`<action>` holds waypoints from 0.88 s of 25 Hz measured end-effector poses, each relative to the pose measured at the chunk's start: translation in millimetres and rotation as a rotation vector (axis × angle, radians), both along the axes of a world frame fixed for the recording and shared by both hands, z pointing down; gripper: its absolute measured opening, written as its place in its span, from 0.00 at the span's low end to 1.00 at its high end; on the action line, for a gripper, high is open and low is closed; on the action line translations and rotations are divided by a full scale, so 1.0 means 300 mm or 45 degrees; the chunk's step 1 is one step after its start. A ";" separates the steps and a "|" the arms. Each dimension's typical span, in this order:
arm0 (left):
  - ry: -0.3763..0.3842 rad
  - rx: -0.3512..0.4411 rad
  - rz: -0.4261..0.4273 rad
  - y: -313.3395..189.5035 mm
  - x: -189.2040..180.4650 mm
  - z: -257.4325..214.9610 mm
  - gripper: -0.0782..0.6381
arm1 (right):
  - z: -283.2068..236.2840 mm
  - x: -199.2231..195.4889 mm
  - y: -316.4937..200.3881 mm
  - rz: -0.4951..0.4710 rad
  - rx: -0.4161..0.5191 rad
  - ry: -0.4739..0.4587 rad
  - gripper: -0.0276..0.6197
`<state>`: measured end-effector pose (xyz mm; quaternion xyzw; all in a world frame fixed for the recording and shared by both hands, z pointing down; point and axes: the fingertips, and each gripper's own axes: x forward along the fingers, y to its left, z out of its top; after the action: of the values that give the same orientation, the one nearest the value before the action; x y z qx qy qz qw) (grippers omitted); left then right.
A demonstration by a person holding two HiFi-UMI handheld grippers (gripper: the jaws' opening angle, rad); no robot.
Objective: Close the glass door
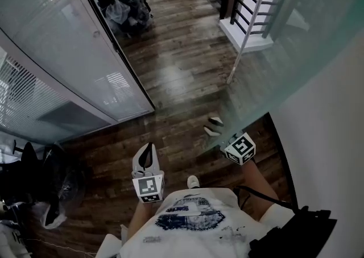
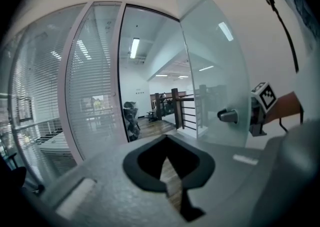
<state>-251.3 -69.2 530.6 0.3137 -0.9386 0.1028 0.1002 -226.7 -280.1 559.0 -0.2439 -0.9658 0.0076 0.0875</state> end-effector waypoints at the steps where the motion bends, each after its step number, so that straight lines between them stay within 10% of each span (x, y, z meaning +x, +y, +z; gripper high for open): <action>1: 0.001 -0.001 -0.001 0.011 -0.003 -0.001 0.11 | 0.002 -0.013 0.008 0.008 0.000 0.000 0.24; 22: 0.016 0.003 -0.353 0.384 -0.017 0.009 0.11 | 0.003 -0.402 0.192 0.182 0.100 0.038 0.23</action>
<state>-256.4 46.1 533.4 0.1817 -0.9724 0.0848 0.1191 -347.3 -222.5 559.9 -0.1705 -0.9789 -0.0205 0.1106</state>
